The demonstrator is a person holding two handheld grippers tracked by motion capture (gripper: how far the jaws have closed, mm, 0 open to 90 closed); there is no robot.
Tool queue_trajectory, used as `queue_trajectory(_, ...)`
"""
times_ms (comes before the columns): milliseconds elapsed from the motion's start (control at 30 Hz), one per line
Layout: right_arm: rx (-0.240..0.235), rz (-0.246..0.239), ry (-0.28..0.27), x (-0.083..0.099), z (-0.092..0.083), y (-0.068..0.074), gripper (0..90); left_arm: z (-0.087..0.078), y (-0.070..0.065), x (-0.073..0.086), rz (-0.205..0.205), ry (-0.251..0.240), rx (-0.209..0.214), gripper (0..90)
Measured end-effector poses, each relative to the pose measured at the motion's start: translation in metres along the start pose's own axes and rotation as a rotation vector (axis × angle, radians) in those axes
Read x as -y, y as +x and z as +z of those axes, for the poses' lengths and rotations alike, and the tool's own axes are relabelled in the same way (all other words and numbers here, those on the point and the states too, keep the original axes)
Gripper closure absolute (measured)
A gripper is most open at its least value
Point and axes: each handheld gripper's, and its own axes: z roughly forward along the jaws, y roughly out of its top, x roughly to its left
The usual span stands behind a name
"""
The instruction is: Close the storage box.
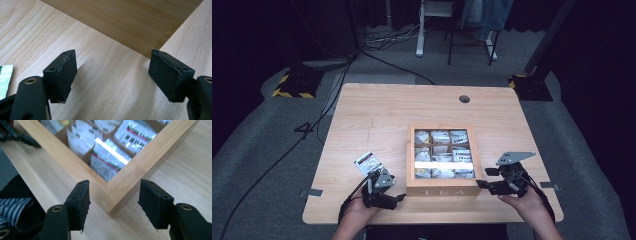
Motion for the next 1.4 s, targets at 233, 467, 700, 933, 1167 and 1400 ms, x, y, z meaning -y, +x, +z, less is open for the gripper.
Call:
queue_trajectory(233, 0.014, 0.042, -0.153, -0.009, -0.009, -0.024, 42.4, -0.002, 0.000, 0.002, -0.009, -0.001, -0.011, 23.6)
queue_trajectory(467, 0.066, 0.034, -0.249, -0.006, -0.013, -0.043, 42.2, -0.002, 0.000, 0.002, -0.013, -0.002, -0.012, 23.6)
queue_trajectory(700, 0.109, 0.130, -0.274, 0.009, -0.006, -0.073, 42.3, -0.002, 0.001, 0.002, -0.015, -0.001, -0.014, 23.5)
queue_trajectory(933, 0.111, 0.198, -0.304, 0.028, 0.006, -0.101, 41.7, -0.002, 0.001, 0.002, -0.016, -0.003, -0.016, 23.6)
queue_trajectory(1167, 0.193, 0.222, -0.282, 0.048, 0.016, -0.125, 42.7, -0.002, 0.001, 0.002, -0.015, -0.002, -0.015, 23.5)
queue_trajectory(1400, 0.263, 0.179, -0.244, 0.061, 0.031, -0.138, 42.7, -0.002, 0.001, 0.002, -0.013, -0.001, -0.014, 23.5)
